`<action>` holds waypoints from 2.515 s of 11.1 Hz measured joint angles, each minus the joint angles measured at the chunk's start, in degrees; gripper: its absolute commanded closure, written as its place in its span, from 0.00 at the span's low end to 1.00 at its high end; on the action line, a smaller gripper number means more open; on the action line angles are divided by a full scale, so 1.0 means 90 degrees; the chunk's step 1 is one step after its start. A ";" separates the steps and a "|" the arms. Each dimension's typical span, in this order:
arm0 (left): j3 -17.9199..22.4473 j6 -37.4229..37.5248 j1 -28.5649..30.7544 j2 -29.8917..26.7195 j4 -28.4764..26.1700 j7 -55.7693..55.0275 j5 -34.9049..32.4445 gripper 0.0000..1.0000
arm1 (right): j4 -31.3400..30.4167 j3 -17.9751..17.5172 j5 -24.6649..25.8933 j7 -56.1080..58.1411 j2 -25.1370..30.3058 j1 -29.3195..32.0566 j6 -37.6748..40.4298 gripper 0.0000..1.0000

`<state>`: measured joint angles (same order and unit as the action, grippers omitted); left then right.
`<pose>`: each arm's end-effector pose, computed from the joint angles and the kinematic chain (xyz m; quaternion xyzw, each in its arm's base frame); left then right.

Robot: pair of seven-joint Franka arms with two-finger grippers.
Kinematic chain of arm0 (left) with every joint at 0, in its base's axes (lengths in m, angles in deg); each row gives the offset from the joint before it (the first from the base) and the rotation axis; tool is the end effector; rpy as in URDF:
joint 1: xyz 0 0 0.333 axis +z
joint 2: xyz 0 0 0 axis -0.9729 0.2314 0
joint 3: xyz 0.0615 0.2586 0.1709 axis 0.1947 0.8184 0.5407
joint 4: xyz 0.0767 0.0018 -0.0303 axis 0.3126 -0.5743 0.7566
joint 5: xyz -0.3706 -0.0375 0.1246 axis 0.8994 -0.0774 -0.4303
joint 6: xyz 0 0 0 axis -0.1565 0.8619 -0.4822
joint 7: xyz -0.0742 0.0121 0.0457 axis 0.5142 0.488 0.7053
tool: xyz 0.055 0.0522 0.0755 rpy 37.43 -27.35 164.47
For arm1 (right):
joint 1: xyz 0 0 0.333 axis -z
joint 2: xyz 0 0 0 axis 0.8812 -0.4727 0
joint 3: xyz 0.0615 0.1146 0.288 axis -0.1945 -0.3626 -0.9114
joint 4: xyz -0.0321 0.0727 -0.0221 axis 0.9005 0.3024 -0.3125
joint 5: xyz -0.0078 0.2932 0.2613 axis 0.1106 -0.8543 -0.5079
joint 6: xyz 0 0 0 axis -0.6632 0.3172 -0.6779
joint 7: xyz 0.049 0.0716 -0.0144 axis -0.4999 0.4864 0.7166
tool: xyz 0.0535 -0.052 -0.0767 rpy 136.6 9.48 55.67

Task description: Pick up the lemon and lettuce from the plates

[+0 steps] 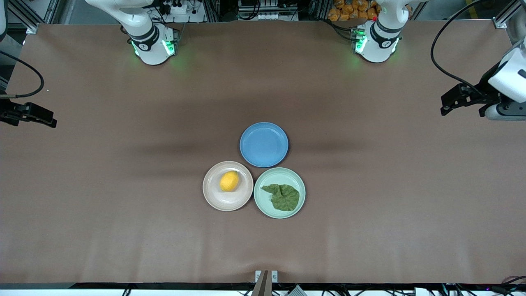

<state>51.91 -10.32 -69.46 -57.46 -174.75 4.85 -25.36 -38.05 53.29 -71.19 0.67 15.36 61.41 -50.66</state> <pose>0.5568 -0.0478 0.6176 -0.9995 0.0275 -0.0165 0.0055 0.5907 -0.0367 0.6133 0.9988 -0.0251 -0.0375 0.0212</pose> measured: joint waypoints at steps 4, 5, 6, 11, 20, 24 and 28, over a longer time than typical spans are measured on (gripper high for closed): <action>-0.0125 -0.0107 -0.0284 0.0347 -0.0002 0.0000 0.0026 0.00 | -0.0003 0.0000 0.0000 0.0000 0.0000 0.0000 0.0002 0.00; -0.0154 -0.0225 -0.0358 0.0493 -0.0002 0.0000 0.0052 0.00 | -0.0003 0.0000 0.0000 0.0000 0.0000 0.0000 0.0003 0.00; -0.0202 -0.0384 -0.0431 0.0668 -0.0004 0.0000 0.0270 0.00 | -0.0004 0.0000 0.0000 0.0000 0.0000 0.0000 0.0003 0.00; -0.0335 -0.1961 -0.1657 0.1697 -0.0018 -0.0572 0.0448 0.00 | -0.0005 0.0006 -0.0001 0.0000 0.0000 0.0002 0.0004 0.00; -0.0279 -0.6454 -0.2990 0.4030 0.0080 -0.0922 -0.0011 0.00 | -0.0015 0.0050 -0.0325 0.0000 -0.0006 0.0020 0.0008 0.00; 0.0317 -0.7748 -0.3693 0.5180 0.0451 -0.0922 -0.0018 0.05 | -0.0018 0.0022 -0.0343 0.0000 -0.0007 0.0003 0.0043 0.00; 0.0830 -0.7940 -0.4358 0.5775 0.0866 -0.0925 -0.0019 0.10 | -0.0019 -0.0004 -0.0361 -0.0003 -0.0007 -0.0181 0.0054 0.00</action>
<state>59.38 -81.78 -108.68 -5.49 -166.95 -3.48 -25.53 -38.21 53.25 -74.44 0.64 15.29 59.78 -50.17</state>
